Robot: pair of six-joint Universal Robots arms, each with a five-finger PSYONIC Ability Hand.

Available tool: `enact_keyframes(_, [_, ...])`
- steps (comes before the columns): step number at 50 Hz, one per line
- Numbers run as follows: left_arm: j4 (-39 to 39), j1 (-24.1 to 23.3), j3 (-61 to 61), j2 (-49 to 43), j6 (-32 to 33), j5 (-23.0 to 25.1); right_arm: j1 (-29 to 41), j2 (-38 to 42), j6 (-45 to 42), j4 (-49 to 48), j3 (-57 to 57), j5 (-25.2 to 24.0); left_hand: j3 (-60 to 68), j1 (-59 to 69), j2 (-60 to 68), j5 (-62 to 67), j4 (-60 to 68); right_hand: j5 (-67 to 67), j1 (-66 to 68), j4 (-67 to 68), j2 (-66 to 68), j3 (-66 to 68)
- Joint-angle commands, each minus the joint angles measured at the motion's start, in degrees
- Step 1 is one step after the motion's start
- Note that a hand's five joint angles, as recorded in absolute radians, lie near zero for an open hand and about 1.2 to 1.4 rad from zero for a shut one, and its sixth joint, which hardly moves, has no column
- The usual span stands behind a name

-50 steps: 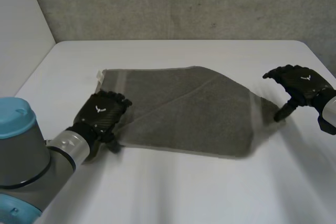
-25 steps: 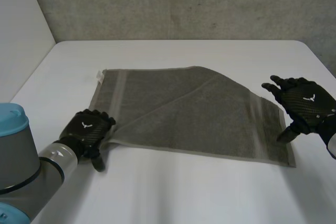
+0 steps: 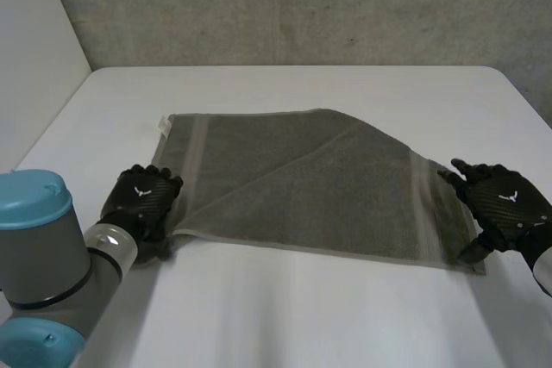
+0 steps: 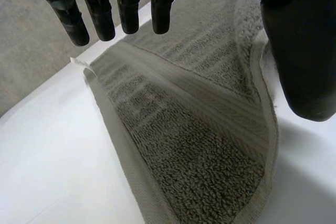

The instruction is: Fold the towel.

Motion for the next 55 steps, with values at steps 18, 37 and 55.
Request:
enact_keyframes(18, [-0.73, -0.44, 4.64, -3.6, -0.26, 0.11, -0.4, 13.11, -6.8, 1.76, -5.86, 0.0, -2.2, 3.7, 5.68, 5.89, -2.69, 22.18, 28.03, 1.65, 29.14, 0.84])
enact_keyframes(37, [-0.82, -1.32, 5.0, -3.78, -0.52, 0.11, -1.11, 18.55, -9.52, 4.04, -11.05, -0.17, -2.2, 3.54, 5.51, 5.72, -2.69, 49.28, 55.13, 1.65, 56.24, 0.84])
enact_keyframes(55, [-0.91, -1.5, 4.82, -2.99, -0.61, -0.07, -2.34, 13.22, -6.56, 10.19, -15.53, -7.2, -2.2, 6.21, 8.19, 8.4, -2.69, 66.55, 72.4, 1.65, 73.51, 0.84])
